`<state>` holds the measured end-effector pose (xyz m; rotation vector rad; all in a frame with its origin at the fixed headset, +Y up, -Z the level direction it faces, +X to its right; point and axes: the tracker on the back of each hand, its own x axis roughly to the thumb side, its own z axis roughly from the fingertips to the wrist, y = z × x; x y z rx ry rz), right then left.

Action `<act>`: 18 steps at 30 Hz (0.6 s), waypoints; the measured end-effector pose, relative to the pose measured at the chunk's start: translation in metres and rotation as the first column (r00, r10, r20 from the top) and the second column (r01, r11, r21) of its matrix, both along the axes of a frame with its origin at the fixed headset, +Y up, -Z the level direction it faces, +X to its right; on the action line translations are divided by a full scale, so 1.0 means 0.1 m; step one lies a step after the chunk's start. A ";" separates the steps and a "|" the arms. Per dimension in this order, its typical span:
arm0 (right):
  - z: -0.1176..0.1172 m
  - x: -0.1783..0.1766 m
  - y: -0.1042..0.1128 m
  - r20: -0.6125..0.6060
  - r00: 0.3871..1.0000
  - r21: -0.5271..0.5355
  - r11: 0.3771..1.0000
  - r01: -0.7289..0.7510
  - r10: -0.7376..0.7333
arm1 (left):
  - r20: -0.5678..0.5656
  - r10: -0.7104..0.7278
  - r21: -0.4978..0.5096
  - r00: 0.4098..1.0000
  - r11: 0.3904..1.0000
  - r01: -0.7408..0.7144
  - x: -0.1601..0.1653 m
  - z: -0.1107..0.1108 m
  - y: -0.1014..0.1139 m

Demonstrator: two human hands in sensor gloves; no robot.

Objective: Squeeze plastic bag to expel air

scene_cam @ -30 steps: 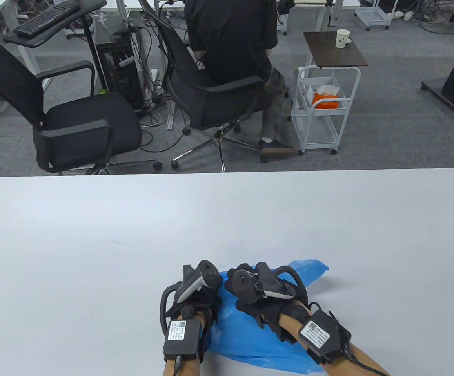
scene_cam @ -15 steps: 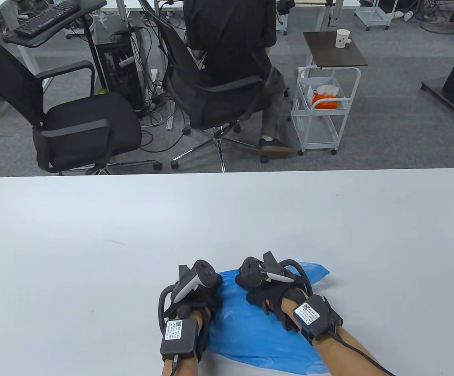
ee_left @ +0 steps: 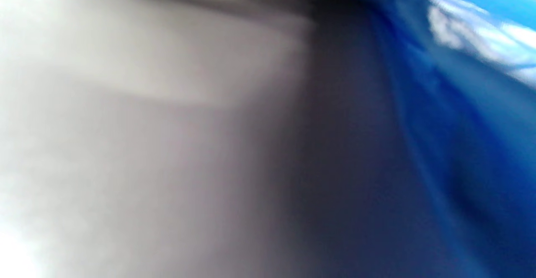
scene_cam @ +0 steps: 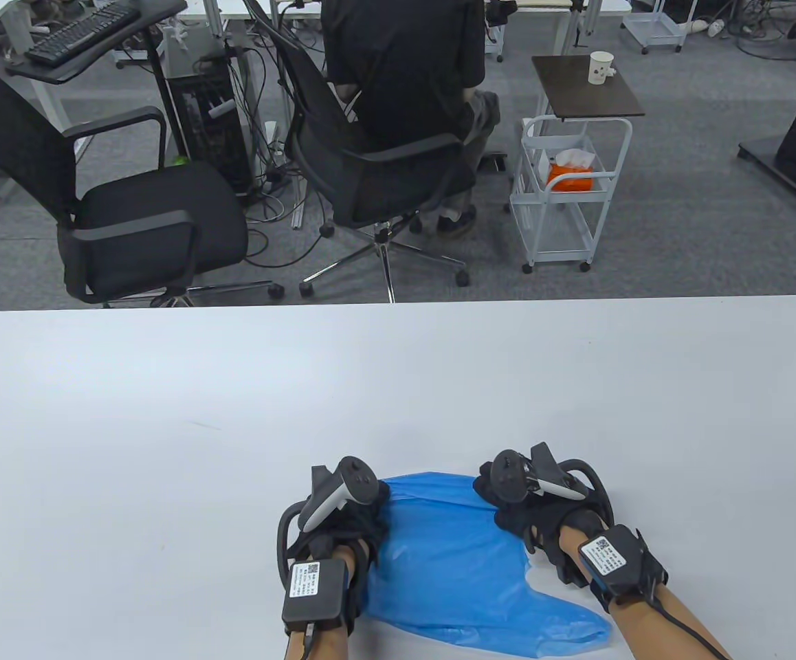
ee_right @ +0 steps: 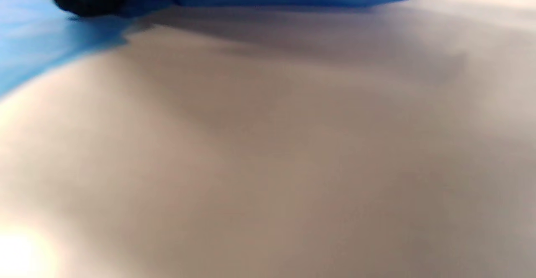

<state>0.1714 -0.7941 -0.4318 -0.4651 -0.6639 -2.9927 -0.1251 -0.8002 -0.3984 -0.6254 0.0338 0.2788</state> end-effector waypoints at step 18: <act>-0.03 0.91 -0.02 0.186 0.980 0.028 0.997 0.069 -0.073 | -0.005 0.008 -0.006 1.000 1.000 -0.008 -0.02 0.01 -0.01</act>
